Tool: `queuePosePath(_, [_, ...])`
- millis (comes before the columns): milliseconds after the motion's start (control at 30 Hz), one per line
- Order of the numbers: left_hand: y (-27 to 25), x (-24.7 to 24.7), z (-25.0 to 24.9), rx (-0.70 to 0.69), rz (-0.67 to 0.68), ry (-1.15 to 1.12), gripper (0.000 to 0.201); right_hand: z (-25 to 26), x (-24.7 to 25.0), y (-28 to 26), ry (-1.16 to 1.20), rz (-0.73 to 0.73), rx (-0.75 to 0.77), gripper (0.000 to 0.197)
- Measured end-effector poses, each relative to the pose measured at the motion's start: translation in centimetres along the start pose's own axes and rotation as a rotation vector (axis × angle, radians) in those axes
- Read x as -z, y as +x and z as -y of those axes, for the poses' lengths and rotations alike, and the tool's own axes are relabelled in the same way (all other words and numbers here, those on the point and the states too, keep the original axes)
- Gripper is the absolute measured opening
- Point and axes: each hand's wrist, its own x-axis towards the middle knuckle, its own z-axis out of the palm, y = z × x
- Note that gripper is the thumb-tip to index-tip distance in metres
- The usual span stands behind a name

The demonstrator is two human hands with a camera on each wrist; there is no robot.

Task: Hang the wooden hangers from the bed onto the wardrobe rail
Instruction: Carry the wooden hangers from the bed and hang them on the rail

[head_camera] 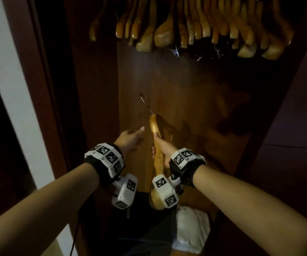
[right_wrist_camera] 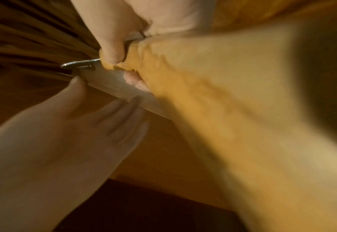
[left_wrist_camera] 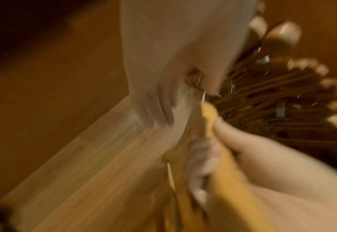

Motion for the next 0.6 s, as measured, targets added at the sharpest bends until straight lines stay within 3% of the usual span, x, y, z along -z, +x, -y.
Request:
queuePosePath(100, [2.6, -3.0, -1.5, 0.032, 0.222, -0.013, 0.041, 1.1, 1.4, 1.2, 0.057, 0.049, 0.009, 0.040])
queuePosePath(200, [5.0, -5.6, -3.7, 0.019, 0.327, -0.075, 0.038, 2.6, 3.2, 2.7, 0.057, 0.050, 0.037, 0.040])
queuePosePath(367, [8.6, -9.5, -5.8, -0.067, 0.366, -0.017, 0.044, 4.1, 6.4, 4.3, 0.108, -0.021, 0.115, 0.038])
queuePosePath(467, [10.3, -11.8, -6.7, -0.106, 0.511, 0.037, 0.064, 4.6, 8.6, 2.8, 0.128, -0.003, 0.055, 0.016])
queuePosePath(533, [10.9, -13.6, -7.5, -0.144, 0.602, 0.024, 0.047, 5.0, 10.3, 2.0, 0.104, -0.058, 0.054, 0.011])
queuePosePath(600, [11.3, -15.2, -8.3, -0.161, 0.640, -0.017, 0.030, 5.2, 11.6, 1.2, 0.062, -0.161, 0.115, 0.036])
